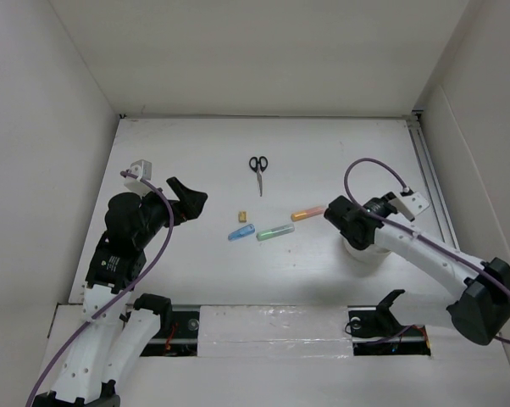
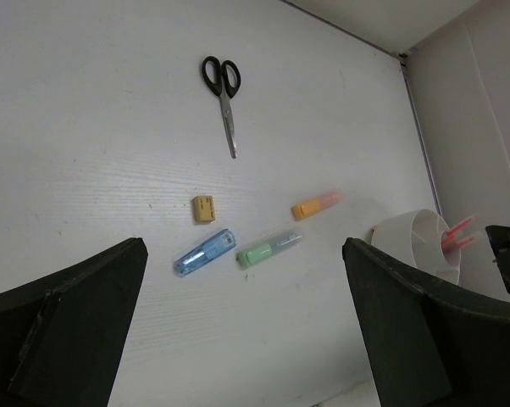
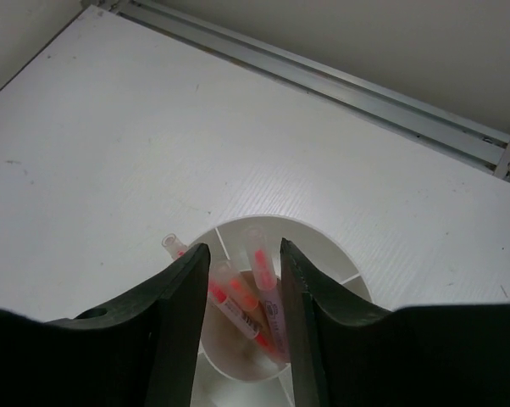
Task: Sort the stationery into containers
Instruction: Place the pen in the storage box, then pick up the scissors from the center of the board.
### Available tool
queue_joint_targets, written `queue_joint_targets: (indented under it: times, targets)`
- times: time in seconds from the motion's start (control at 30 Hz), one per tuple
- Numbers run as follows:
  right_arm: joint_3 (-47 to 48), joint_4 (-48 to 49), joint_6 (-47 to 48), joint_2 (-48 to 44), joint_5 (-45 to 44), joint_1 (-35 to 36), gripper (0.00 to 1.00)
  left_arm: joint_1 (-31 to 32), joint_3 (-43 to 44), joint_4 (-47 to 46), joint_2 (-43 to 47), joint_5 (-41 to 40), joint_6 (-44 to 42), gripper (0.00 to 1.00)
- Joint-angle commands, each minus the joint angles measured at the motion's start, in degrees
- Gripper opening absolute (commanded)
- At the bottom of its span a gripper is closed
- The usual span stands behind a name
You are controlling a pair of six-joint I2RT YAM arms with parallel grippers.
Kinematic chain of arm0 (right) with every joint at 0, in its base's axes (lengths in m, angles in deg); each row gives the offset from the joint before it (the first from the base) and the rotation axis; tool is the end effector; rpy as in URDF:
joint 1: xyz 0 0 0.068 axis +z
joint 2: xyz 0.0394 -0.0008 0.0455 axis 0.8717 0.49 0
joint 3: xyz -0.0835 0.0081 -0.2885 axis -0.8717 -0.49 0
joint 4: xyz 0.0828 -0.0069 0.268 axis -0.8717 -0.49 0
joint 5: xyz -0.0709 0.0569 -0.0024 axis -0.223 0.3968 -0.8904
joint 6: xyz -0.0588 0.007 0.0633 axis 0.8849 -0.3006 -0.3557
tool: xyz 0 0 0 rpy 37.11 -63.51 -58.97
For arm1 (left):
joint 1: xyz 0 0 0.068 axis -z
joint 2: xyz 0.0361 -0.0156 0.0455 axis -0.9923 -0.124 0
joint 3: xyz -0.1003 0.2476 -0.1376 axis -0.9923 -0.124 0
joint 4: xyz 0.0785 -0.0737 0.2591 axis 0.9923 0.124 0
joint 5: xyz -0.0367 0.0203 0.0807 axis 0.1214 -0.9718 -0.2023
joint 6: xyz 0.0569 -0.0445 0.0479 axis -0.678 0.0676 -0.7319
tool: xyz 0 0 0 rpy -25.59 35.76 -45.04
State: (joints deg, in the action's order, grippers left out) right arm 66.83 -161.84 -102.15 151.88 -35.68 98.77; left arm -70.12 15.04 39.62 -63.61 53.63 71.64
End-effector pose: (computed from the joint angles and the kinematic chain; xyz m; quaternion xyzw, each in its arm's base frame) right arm 0.1957 0.0597 0.2727 0.4104 0.6831 -0.2264 0.5601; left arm 0.1700 -0.0549 0.3674 -0.0467 0.7626 -0.3072 0.5673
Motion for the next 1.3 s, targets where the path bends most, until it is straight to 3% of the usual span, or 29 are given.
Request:
queue_joint_targets:
  times: [0.0,0.17,0.3,0.33,0.53,0.67,0.7,0.77,0.8,0.83,0.87,0.97,1.17,1.27]
  targets:
    - [2.58,-2.96,3.34,-3.82,-0.76,0.92,0.46,0.17,-0.27,-2.36,-0.13,0.67,-0.86,1.00]
    - [5.39,-2.96,6.95,-8.13,-1.37,0.92,0.62,0.17,-0.27,-2.36,-0.13,0.05,-0.86,1.00]
    - [11.17,-2.96,12.39,-8.75,-2.51,0.92,0.95,0.17,-0.27,-2.36,-0.13,-0.47,-0.86,1.00]
    - [12.76,-2.96,15.28,-7.97,-2.51,0.92,0.98,0.17,-0.27,-2.36,-0.66,-1.00,-0.86,1.00]
    - [26.62,-2.96,25.58,-6.21,-4.09,2.50,0.99,0.17,-0.27,-1.31,-1.19,-3.38,-0.25,1.00]
    - [33.60,8.87,46.28,-5.07,-2.70,3.82,0.99,0.17,-0.27,-1.31,-1.80,-4.08,0.28,1.00]
    - [34.13,12.56,56.69,-5.06,-1.56,3.82,0.99,0.17,-0.27,-1.31,-2.41,-4.08,0.28,1.00]
    - [33.44,25.46,67.11,-5.06,5.10,3.82,0.99,0.17,-0.27,-0.78,-3.20,-4.08,0.80,1.00]
    - [31.95,31.60,81.00,-7.06,9.92,3.82,0.99,0.17,-0.27,-0.78,-4.08,-4.60,0.81,1.00]
    - [30.02,42.63,87.05,-8.13,23.80,3.82,0.99,0.17,-0.27,-0.26,-4.09,-4.61,0.81,1.00]
    - [27.91,45.09,90.07,-8.92,30.64,2.77,0.99,0.17,0.25,-0.25,-4.70,-5.21,0.81,1.00]
    - [27.10,49.58,92.91,-10.16,49.61,0.58,0.99,0.17,0.26,0.27,-4.70,-6.45,1.33,1.00]
    - [27.01,47.76,91.96,-11.12,53.12,1.36,0.99,0.17,0.26,0.28,-5.84,-7.59,1.86,1.00]
    - [26.31,47.75,91.95,-15.15,55.39,2.58,0.99,0.17,2.44,-0.43,-11.26,-9.34,3.69,1.00]
